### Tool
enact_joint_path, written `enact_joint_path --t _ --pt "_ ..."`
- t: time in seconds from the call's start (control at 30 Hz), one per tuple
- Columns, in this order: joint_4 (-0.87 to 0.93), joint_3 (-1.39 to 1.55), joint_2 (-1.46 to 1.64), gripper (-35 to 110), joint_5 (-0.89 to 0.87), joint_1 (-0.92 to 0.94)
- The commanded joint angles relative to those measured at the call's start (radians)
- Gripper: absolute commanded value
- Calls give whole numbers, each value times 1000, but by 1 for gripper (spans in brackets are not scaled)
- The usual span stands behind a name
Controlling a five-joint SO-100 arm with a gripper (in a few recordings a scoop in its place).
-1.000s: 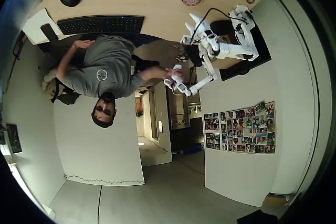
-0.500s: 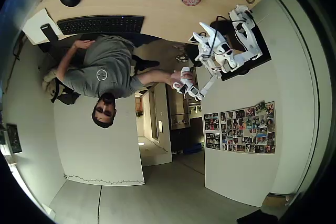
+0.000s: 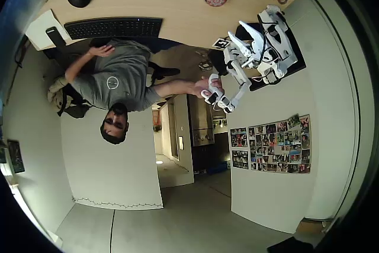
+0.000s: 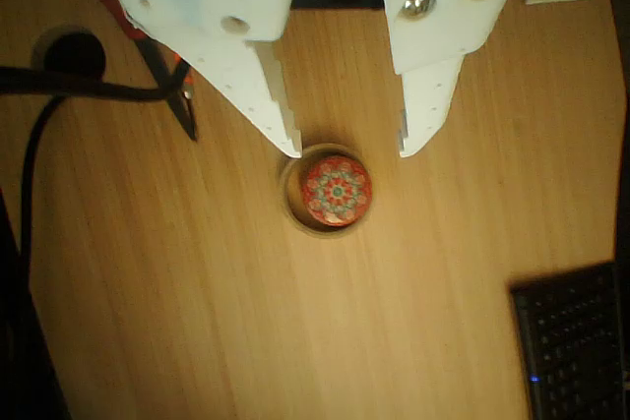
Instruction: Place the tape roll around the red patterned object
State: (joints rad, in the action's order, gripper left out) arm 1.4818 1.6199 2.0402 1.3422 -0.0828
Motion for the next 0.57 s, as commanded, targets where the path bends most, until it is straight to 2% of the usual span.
enact_joint_path --t 0.0,0.53 --pt "3 35 55 26 -8 -6" --pt "-17 14 -20 26 -12 -61"
